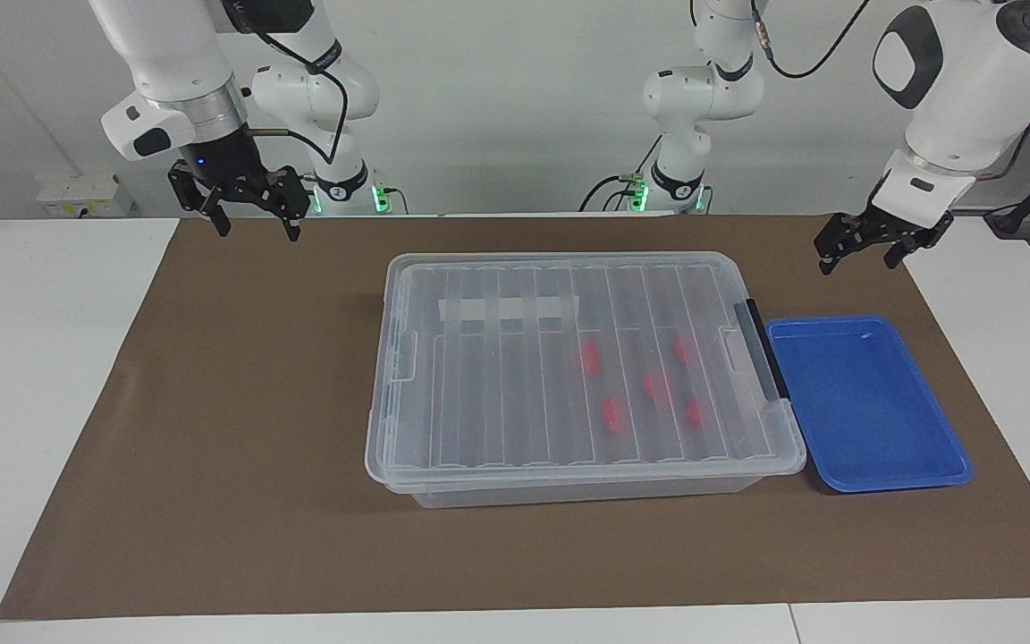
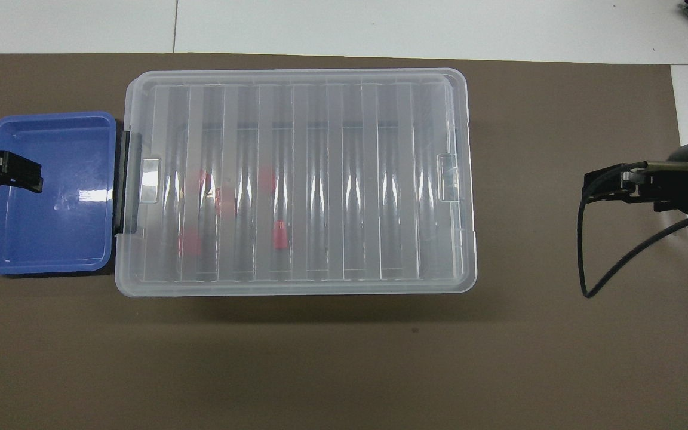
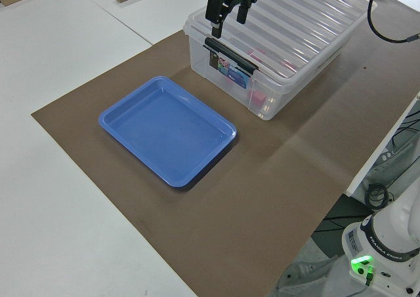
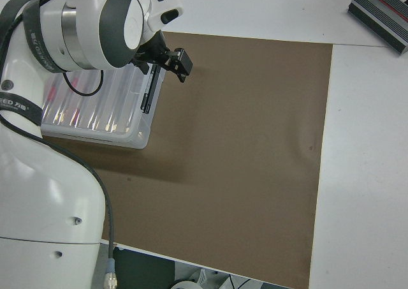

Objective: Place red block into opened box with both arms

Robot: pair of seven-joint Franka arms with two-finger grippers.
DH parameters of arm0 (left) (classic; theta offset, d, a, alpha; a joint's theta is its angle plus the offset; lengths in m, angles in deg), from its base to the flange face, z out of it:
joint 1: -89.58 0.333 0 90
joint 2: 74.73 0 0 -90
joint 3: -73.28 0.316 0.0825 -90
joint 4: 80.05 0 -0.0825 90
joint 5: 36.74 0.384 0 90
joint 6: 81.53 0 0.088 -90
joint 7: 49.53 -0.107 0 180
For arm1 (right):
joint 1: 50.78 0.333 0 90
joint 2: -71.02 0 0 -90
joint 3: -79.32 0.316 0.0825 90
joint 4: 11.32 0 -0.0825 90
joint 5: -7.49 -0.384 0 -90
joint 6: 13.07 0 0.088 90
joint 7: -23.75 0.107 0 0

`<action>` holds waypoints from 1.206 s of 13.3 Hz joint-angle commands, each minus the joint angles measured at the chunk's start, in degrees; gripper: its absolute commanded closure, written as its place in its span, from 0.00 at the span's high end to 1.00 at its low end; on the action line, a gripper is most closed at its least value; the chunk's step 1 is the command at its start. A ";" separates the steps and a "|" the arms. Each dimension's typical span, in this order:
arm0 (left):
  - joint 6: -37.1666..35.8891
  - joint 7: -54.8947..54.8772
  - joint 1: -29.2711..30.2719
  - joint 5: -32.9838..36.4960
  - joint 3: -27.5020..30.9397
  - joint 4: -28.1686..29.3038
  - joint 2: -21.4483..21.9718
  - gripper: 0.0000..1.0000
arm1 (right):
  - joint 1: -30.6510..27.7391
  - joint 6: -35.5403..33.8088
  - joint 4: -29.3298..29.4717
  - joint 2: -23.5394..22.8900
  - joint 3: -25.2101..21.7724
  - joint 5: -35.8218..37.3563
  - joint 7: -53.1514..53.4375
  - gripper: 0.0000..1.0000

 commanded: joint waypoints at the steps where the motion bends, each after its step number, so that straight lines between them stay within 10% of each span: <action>1: 0.96 -0.60 0.14 -0.22 0.07 2.23 1.69 1.00 | -0.91 -1.38 1.65 -1.09 0.22 -0.04 -0.38 1.00; 16: 0.87 -0.60 0.14 -0.22 0.07 2.23 1.69 1.00 | 4.10 -2.35 0.25 0.05 -5.14 -0.04 -0.20 1.00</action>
